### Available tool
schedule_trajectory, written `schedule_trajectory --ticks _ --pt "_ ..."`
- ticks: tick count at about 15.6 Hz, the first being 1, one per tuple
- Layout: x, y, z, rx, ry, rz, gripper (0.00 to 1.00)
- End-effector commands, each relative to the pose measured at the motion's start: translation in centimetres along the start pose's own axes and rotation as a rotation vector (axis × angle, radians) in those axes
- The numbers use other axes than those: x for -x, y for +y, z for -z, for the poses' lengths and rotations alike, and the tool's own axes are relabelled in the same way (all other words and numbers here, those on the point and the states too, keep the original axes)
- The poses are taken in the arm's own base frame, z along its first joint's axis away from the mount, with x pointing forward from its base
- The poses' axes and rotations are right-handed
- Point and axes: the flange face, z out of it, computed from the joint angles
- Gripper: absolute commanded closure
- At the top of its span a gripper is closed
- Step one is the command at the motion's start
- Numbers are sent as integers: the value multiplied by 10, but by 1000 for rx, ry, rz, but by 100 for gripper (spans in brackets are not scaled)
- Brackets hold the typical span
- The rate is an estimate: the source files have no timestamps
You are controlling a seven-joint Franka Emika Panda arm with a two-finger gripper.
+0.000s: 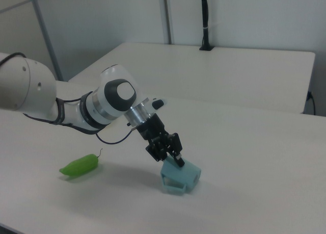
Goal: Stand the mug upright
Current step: 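Grasp the rim of the light-blue mug with the gripper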
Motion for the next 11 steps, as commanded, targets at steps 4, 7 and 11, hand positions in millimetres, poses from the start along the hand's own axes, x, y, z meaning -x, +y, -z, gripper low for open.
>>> schedule_trajectory --ticks 4,7,11 --pt "7 12 7 -12 15 -40 100" --pt "9 23 19 -59 20 -86 100" --pt "17 43 51 -161 20 -100 100"
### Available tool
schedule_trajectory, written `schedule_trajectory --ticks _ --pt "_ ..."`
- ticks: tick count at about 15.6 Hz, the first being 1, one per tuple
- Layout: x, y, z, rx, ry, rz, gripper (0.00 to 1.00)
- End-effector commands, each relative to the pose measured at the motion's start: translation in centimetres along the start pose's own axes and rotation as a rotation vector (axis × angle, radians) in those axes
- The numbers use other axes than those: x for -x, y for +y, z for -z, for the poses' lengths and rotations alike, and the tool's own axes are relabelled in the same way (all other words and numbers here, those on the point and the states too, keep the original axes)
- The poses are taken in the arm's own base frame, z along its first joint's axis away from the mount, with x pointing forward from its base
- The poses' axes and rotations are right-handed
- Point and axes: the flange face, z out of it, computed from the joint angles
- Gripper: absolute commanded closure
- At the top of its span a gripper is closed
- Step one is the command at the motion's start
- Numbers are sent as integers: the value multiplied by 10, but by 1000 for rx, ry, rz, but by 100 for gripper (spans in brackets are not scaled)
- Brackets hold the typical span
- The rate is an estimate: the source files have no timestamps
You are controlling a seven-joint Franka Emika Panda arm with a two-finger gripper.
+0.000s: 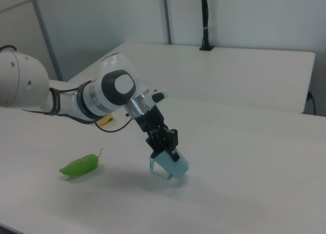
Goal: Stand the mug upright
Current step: 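Grasp the rim of the light-blue mug with the gripper, then rotate the held mug upward so its base rests on the table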
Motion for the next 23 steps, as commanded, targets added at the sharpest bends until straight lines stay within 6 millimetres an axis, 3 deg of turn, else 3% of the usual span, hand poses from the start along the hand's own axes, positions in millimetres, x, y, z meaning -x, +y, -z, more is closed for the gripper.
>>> schedule_trajectory --ticks 1,3,6,13,21,22,23 --pt "12 19 42 -123 -11 1 100" --pt "22 17 62 -237 -72 81 100" --pt "27 -2 69 -324 -102 225 100" --pt "23 -45 39 -517 -84 531 100" --pt "7 -59 19 -568 33 620 100" --pt "7 -60 19 -568 36 627 94" --pt "7 -60 18 -569 33 630 76"
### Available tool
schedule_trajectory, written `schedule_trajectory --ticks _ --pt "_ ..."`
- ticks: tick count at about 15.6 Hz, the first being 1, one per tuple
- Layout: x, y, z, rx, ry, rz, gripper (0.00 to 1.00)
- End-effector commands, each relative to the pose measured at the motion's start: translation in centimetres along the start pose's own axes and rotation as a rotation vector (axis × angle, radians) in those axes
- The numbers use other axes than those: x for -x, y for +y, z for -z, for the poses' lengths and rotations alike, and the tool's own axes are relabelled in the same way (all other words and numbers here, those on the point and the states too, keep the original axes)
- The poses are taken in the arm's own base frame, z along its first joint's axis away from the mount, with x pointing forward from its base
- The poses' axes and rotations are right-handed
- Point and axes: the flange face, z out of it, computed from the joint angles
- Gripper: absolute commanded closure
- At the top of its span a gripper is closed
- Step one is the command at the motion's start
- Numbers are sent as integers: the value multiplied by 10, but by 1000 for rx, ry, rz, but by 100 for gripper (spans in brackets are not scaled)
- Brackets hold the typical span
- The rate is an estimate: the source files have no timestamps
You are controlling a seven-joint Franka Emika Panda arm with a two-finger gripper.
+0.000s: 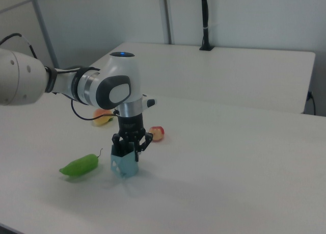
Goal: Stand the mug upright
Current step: 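Rotate the held mug upward so its base rests on the table, then open the gripper and lift it away from the upright mug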
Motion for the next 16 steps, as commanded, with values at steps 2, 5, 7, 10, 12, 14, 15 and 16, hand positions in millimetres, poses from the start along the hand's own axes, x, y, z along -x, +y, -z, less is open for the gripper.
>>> schedule_trajectory --ticks 2,5,7,10,12,14,15,16 --pt "-3 -1 5 -1 30 19 0" --pt "-11 -2 41 29 81 -5 0" --pt "-20 -14 84 47 131 -81 0" --pt "-18 -31 157 58 196 -241 0" --pt "-14 -50 201 50 222 -335 0" --pt "-4 -62 233 -7 194 -407 0" --pt "-2 -72 250 -40 189 -442 0" --pt "3 -78 262 -58 173 -507 0"
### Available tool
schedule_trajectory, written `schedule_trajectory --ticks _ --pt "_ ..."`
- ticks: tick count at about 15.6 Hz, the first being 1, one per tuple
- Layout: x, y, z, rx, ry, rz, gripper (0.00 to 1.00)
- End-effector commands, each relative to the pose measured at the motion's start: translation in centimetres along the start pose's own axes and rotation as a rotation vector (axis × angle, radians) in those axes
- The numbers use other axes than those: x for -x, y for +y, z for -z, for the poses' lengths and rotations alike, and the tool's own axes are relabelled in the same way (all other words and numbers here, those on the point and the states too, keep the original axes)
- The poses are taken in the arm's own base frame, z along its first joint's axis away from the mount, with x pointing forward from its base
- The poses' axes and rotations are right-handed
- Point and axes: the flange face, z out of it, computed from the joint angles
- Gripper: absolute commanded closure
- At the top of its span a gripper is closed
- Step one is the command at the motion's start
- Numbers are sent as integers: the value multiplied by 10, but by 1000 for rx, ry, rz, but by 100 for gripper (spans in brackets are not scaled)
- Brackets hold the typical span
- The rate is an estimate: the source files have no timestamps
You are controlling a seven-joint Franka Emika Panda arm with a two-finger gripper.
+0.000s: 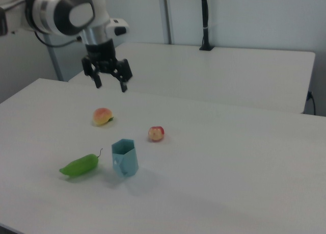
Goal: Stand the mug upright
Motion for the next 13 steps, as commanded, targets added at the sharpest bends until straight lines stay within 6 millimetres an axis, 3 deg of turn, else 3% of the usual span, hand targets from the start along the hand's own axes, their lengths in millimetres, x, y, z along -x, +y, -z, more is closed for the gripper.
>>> schedule_trajectory --ticks 1,4,8,13 --pt "16 -19 52 -51 -53 -210 0" --pt "46 -43 91 -43 -56 -301 0" --pt "83 -51 109 -26 -125 -285 0" --pt "74 -45 102 -43 -53 -150 0"
